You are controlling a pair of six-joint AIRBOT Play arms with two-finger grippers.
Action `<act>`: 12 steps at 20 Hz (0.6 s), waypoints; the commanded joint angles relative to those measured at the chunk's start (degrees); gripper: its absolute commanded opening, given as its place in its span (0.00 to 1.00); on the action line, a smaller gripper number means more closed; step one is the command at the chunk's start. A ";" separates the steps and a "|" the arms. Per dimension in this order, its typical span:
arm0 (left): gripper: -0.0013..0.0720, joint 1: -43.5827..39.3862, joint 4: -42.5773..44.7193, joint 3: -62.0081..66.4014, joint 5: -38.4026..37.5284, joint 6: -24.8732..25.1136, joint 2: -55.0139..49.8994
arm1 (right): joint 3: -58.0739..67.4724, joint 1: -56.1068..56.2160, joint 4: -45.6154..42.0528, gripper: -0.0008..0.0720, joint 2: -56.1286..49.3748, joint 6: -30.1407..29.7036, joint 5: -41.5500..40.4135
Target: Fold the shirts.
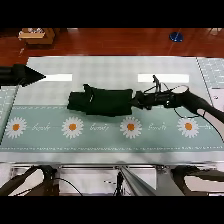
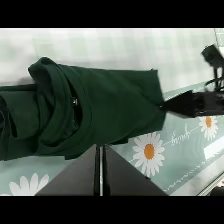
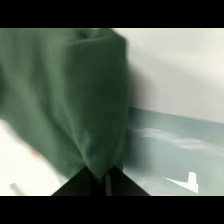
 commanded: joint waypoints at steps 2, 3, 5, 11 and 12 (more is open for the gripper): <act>0.11 0.00 0.02 -0.02 0.13 0.02 -0.83 | 7.50 -5.60 -3.04 0.04 8.72 3.32 8.90; 0.11 0.00 0.02 -0.02 0.13 0.02 -1.05 | 9.27 -7.34 -6.54 0.04 11.93 6.67 9.75; 0.11 -0.02 0.02 -0.02 0.13 0.02 -1.51 | 12.92 -11.56 -15.89 0.04 18.21 14.08 12.13; 0.11 -0.02 0.02 -0.02 0.13 0.00 -2.32 | 19.02 -34.97 -41.55 0.04 30.47 24.85 30.84; 0.11 -0.02 0.00 -0.02 0.13 0.00 -2.32 | 19.02 -40.52 -45.24 0.04 31.69 25.14 33.90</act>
